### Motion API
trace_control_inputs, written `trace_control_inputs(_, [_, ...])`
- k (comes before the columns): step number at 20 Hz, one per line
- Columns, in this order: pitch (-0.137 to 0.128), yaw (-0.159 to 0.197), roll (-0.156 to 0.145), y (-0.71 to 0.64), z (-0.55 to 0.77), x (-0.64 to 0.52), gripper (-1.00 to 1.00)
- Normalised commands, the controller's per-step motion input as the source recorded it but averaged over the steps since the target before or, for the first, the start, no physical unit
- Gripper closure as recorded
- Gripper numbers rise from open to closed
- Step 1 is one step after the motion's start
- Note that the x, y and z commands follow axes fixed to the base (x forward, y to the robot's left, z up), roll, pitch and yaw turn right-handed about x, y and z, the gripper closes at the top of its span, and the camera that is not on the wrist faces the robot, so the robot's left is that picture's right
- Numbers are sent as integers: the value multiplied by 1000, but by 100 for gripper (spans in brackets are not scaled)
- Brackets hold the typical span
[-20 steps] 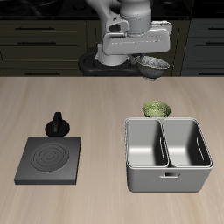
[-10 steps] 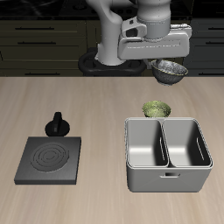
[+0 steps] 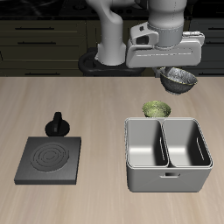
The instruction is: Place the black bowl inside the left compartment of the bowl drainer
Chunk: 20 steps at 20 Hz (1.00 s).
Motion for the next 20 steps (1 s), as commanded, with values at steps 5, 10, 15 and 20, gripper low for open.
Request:
trace_control_inputs(5, [28,0,-29,44,7,309,100])
trace_control_inputs(10, [4,8,0,92,12,151,100])
trace_control_inputs(15, [8,5,-23,77,57,256,100])
trace_control_inputs(20, [-1,10,-10,26,21,128,100])
